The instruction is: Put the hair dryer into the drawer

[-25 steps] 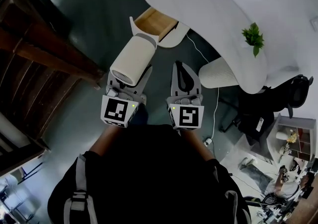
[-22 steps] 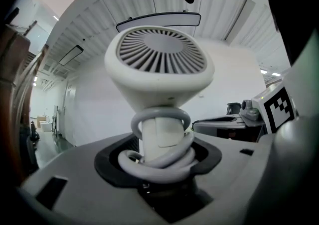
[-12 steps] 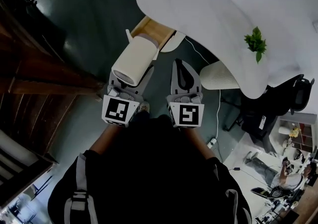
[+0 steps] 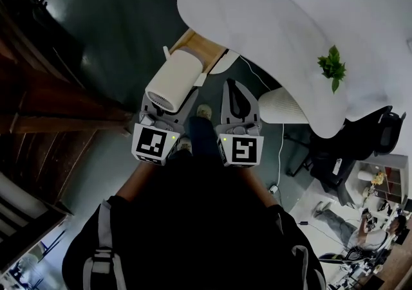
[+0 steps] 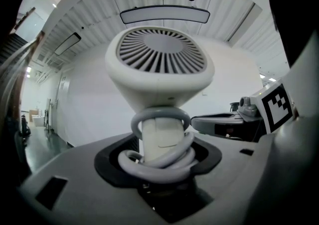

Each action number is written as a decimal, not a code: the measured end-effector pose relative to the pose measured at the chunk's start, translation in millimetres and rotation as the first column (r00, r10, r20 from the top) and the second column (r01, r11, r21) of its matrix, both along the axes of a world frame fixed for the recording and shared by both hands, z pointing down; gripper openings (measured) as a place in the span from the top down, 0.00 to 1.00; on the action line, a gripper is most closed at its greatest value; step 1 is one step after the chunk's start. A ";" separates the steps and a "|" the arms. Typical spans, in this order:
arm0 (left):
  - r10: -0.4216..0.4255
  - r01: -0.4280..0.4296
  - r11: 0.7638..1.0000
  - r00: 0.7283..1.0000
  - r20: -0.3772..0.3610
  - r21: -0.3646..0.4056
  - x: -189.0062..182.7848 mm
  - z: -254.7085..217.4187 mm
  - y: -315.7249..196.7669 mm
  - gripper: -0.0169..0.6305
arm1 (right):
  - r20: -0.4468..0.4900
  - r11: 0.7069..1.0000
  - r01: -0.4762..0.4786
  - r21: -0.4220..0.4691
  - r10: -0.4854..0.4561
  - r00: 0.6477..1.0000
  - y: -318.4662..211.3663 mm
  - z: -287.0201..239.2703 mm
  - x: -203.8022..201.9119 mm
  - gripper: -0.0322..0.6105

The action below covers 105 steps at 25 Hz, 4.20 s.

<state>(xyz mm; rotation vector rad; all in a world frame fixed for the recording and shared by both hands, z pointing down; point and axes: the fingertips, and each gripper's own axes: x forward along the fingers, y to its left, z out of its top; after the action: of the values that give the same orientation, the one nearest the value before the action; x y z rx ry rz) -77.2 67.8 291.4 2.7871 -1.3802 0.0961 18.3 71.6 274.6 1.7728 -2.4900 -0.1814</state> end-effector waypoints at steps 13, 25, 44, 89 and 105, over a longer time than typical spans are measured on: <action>-0.040 0.042 0.994 0.999 0.019 -0.099 14.3 31.3 -89.1 0.59 | -0.048 0.989 0.088 -0.118 -0.094 0.994 -100.0 32.8 9.3 0.91; -0.112 0.117 0.983 0.993 0.040 -0.143 27.1 58.9 -162.6 0.59 | -0.043 0.962 0.188 -0.200 -0.200 0.979 -185.2 68.5 23.3 0.91; -0.065 0.091 0.940 0.994 0.089 -0.329 18.0 141.2 -210.4 0.59 | -0.060 0.902 0.206 -0.380 -0.246 0.968 -228.5 155.0 4.4 0.91; 0.549 0.100 0.426 0.761 0.345 -0.899 16.0 365.3 -174.0 0.58 | -0.049 0.816 0.122 -0.565 -0.181 0.982 -228.9 280.8 10.2 0.91; 0.669 0.169 0.228 0.688 0.280 -0.959 29.6 397.0 -167.5 0.58 | -0.050 0.793 0.133 -0.594 -0.201 0.978 -218.6 316.2 15.4 0.91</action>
<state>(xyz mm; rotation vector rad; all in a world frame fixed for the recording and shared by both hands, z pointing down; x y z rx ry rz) -47.5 -99.8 688.3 1.7515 -0.3506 1.5396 33.7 -147.0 590.8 1.2475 -2.2671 0.4334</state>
